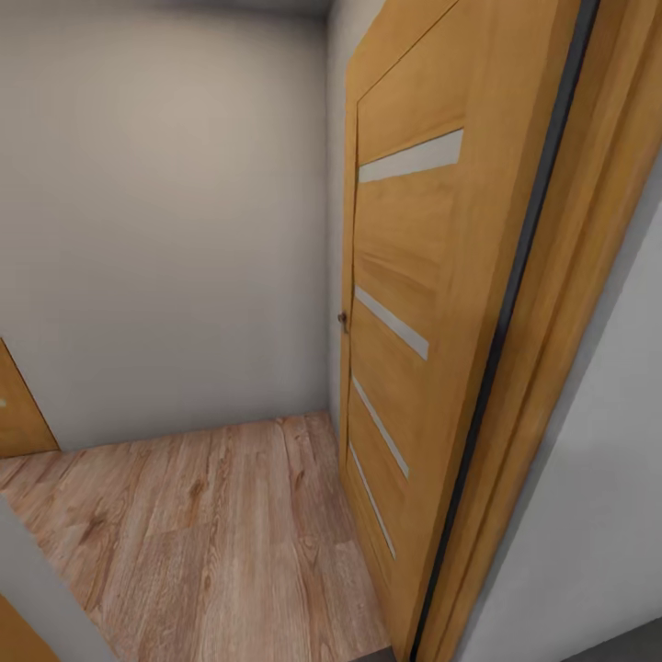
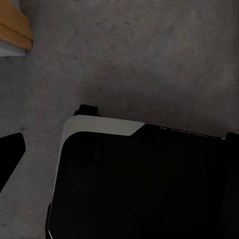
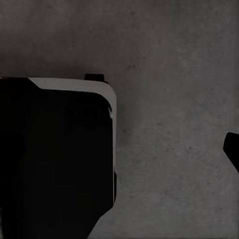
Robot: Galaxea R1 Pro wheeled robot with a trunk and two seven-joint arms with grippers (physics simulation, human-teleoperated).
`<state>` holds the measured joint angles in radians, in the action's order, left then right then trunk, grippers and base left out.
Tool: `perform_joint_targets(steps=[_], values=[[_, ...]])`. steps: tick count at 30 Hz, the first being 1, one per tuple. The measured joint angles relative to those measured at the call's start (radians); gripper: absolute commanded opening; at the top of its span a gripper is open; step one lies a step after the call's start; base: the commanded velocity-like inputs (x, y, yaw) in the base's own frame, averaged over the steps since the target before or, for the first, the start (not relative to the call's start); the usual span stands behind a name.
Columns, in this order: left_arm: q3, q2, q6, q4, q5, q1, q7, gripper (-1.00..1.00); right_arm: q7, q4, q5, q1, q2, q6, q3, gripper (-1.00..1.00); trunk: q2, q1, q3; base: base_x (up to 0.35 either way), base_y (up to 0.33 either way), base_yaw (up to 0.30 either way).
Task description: Move the two storage containers from the living room to the garage. In the garage, place one container on the floor and stack the other container on top of it (either order is fine).
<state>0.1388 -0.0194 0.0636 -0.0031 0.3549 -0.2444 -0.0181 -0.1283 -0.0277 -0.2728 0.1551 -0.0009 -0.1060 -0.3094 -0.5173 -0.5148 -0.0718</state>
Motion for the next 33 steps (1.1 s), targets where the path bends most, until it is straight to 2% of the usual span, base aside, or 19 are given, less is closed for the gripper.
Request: perform_joint_targets(steps=[5,18,33], values=[[0.000,0.000,0.000,0.000,0.000,0.000,0.000,1.00,-0.001,0.000,0.002,0.000,0.002,-0.001,-0.002,1.00,0.000,0.000,0.000,0.000,0.000,0.154],[0.000,0.000,0.000,-0.001,0.000,0.000,0.000,1.00,-0.002,0.000,0.003,0.000,-0.001,-0.003,-0.003,1.00,0.000,0.000,0.000,0.014,0.000,0.267],[0.000,0.001,0.000,0.000,0.000,0.000,0.000,1.00,-0.005,0.000,0.001,0.000,0.004,-0.006,-0.003,1.00,0.000,0.001,0.000,0.286,0.000,0.051]])
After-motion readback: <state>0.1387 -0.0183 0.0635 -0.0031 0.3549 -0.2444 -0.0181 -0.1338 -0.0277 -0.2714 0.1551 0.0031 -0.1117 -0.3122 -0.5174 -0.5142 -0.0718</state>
